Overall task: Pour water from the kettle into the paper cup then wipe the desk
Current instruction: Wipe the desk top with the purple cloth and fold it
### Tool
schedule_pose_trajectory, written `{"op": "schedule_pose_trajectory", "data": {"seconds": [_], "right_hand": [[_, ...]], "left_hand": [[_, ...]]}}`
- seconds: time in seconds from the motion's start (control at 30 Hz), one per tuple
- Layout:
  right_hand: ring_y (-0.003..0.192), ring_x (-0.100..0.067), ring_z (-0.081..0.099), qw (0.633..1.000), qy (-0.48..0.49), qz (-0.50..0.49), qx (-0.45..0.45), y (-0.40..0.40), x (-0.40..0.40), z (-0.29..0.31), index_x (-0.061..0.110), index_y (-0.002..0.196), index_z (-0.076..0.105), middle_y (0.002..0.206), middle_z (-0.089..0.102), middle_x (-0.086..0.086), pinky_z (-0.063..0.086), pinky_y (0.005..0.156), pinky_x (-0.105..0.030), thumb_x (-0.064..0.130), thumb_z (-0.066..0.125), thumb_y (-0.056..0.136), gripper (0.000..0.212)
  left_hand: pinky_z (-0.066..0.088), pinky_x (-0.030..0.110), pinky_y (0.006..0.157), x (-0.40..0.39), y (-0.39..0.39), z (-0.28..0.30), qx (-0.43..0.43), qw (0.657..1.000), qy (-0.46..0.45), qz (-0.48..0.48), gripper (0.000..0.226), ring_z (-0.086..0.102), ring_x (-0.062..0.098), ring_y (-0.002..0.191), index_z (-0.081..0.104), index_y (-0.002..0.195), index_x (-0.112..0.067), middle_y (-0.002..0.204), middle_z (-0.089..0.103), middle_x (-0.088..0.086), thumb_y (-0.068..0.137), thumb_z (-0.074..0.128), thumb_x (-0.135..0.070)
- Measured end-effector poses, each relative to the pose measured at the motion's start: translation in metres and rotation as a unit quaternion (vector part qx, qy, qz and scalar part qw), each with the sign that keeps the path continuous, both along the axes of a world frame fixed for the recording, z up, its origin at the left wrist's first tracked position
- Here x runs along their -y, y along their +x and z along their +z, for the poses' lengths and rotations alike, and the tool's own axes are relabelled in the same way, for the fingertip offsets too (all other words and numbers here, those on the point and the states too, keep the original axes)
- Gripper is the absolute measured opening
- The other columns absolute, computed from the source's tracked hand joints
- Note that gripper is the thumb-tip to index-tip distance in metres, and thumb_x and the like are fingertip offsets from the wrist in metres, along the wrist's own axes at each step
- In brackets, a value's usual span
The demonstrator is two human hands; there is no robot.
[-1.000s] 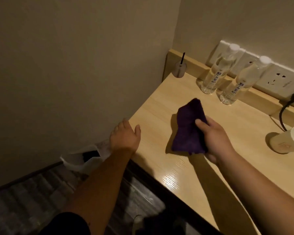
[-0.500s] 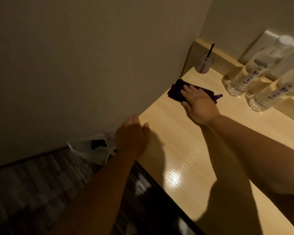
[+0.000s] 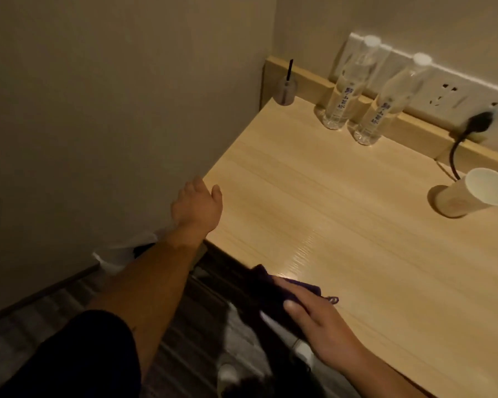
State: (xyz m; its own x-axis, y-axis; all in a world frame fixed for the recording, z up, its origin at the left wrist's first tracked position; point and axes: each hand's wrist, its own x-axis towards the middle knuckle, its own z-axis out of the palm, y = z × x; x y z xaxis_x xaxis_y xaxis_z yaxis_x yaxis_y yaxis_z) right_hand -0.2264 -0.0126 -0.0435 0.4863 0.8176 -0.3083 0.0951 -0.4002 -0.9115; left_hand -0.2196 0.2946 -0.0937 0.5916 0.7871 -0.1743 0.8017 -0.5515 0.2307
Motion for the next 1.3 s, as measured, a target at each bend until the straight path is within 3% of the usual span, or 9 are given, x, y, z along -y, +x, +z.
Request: {"op": "schedule_pose_trajectory", "data": {"seconds": [0.07,0.13,0.2,0.33,0.4,0.5,0.6,1.0,1.3], "right_hand": [[0.113,-0.025,0.062,0.961,0.043,-0.125,-0.241,0.012,0.009,0.020,0.023,0.126,0.062,0.121,0.068,-0.003,0.047,0.099,-0.039,0.047,0.056,0.087,0.046],[0.106,-0.037,0.064,0.908,0.075,-0.236,-0.339,0.036,0.014,0.036,0.012,0.122,0.062,0.117,0.068,-0.018,0.049,0.092,-0.047,0.033,0.058,0.091,0.037],[0.100,-0.036,0.064,0.915,0.078,-0.290,-0.271,0.074,0.010,0.045,0.013,0.115,0.065,0.113,0.069,-0.019,0.050,0.090,-0.050,0.034,0.054,0.090,0.034],[0.099,-0.025,0.061,0.969,0.017,-0.202,0.138,0.174,-0.039,0.042,0.022,0.120,0.062,0.111,0.068,-0.009,0.047,0.091,-0.044,0.039,0.048,0.095,0.033],[0.119,-0.025,0.053,0.933,-0.022,-0.116,0.341,0.226,-0.078,0.026,0.017,0.137,0.049,0.132,0.058,-0.008,0.039,0.098,-0.034,0.028,0.044,0.099,0.040],[0.135,-0.034,0.038,0.853,-0.085,0.050,0.512,0.284,-0.129,-0.008,0.009,0.143,0.040,0.148,0.043,-0.015,0.028,0.110,-0.041,0.021,0.046,0.098,0.046],[0.135,-0.038,0.037,0.825,-0.126,0.149,0.530,0.302,-0.149,-0.041,0.007,0.142,0.040,0.148,0.041,-0.016,0.030,0.108,-0.046,0.020,0.048,0.097,0.048],[0.142,-0.031,0.028,0.843,-0.104,0.154,0.505,0.287,-0.126,-0.041,0.010,0.145,0.038,0.153,0.035,-0.012,0.020,0.116,-0.044,0.024,0.047,0.098,0.050],[0.139,-0.026,0.035,0.866,-0.087,0.155,0.468,0.183,-0.022,-0.046,0.013,0.140,0.046,0.148,0.043,-0.008,0.020,0.114,-0.038,0.027,0.048,0.098,0.045]], "left_hand": [[0.039,0.047,0.095,-0.001,0.001,0.000,-0.005,1.000,-0.007,0.004,0.060,0.046,0.038,0.121,0.037,0.138,-0.001,0.137,0.047,0.021,0.100,0.028,-0.047],[0.039,0.047,0.096,-0.002,0.001,-0.002,-0.002,1.000,-0.004,0.002,0.061,0.047,0.039,0.121,0.038,0.138,-0.001,0.138,0.047,0.022,0.100,0.028,-0.047],[0.039,0.048,0.096,-0.003,0.001,-0.004,0.003,1.000,-0.002,0.002,0.061,0.047,0.039,0.121,0.038,0.138,-0.001,0.138,0.047,0.022,0.099,0.028,-0.047],[0.040,0.048,0.093,-0.002,0.000,-0.008,0.007,1.000,0.011,0.010,0.059,0.048,0.039,0.118,0.040,0.134,-0.002,0.135,0.049,0.021,0.099,0.028,-0.048],[0.041,0.048,0.089,-0.003,0.000,-0.011,0.010,1.000,0.027,0.012,0.058,0.050,0.040,0.114,0.043,0.132,-0.002,0.131,0.052,0.021,0.098,0.029,-0.047],[0.042,0.048,0.088,-0.006,0.002,-0.017,0.011,0.999,0.038,0.028,0.059,0.053,0.041,0.111,0.045,0.131,-0.004,0.128,0.054,0.021,0.096,0.031,-0.049],[0.044,0.048,0.090,-0.010,0.004,-0.023,0.010,0.999,0.022,0.044,0.065,0.055,0.039,0.111,0.044,0.134,-0.009,0.130,0.055,0.018,0.091,0.028,-0.055],[0.044,0.046,0.087,-0.007,0.002,-0.019,0.034,0.999,0.034,0.023,0.060,0.056,0.036,0.107,0.046,0.131,-0.009,0.124,0.057,0.018,0.093,0.031,-0.053],[0.042,0.052,0.095,-0.008,0.001,-0.022,0.045,0.998,0.025,0.023,0.071,0.050,0.042,0.117,0.042,0.135,-0.002,0.132,0.051,0.024,0.091,0.024,-0.056]]}}
